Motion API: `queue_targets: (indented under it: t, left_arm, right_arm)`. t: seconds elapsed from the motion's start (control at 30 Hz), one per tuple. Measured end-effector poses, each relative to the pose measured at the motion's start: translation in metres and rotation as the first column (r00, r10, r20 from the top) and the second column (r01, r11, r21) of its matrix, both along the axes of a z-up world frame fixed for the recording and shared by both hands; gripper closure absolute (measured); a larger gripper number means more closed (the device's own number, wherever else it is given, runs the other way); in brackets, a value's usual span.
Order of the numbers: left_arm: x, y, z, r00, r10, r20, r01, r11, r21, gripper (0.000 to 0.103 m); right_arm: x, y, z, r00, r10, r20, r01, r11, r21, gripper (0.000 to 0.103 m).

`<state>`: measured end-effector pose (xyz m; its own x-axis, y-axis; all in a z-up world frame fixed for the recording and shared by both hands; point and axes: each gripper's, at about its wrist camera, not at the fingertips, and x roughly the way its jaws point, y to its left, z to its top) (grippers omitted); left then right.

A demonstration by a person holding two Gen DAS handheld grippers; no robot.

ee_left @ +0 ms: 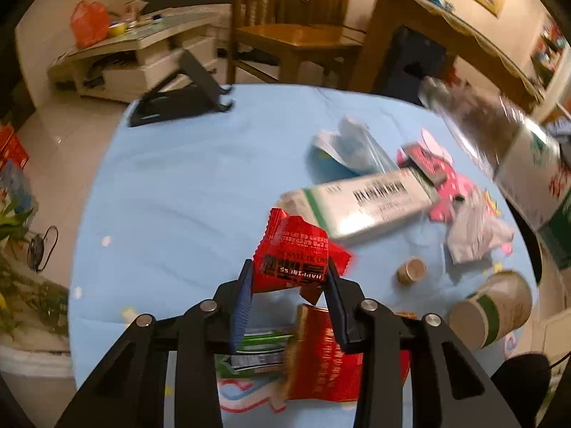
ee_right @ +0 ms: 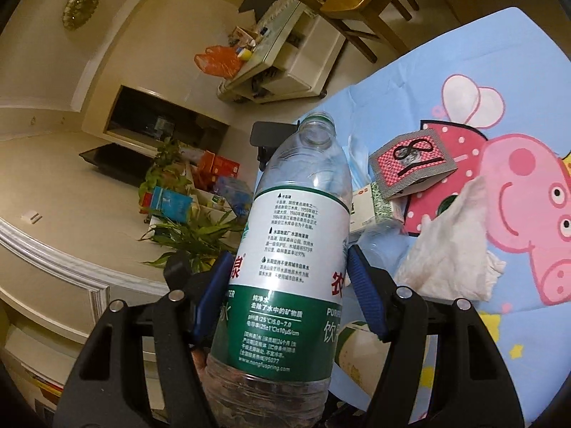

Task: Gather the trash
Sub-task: 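Grasp the water bottle with the right tool while the left tool grasps the red candy wrapper, then carry bottle and wrapper to the black bin and open both tools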

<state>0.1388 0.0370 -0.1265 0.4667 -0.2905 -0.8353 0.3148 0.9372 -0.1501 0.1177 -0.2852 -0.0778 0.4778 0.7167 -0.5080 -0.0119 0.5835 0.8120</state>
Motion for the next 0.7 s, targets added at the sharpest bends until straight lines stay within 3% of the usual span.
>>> queue_targets:
  t: [0.27, 0.53, 0.7]
  left_arm:
    - [0.000, 0.006, 0.029, 0.996, 0.061, 0.058, -0.061, 0.998, -0.016, 0.070]
    - [-0.016, -0.050, 0.068, 0.990, -0.054, 0.131, 0.056, 0.998, -0.015, 0.070]
    - [-0.033, -0.110, 0.093, 0.970, -0.176, 0.166, 0.183, 0.983, -0.025, 0.069]
  right_arm:
    - [-0.019, -0.046, -0.011, 0.998, -0.054, 0.011, 0.052, 0.991, 0.121, 0.038]
    - [-0.054, -0.126, -0.021, 0.987, -0.163, 0.005, 0.158, 0.962, 0.221, 0.038]
    - [-0.103, -0.208, -0.022, 0.945, -0.327, 0.023, 0.314, 0.922, 0.229, 0.038]
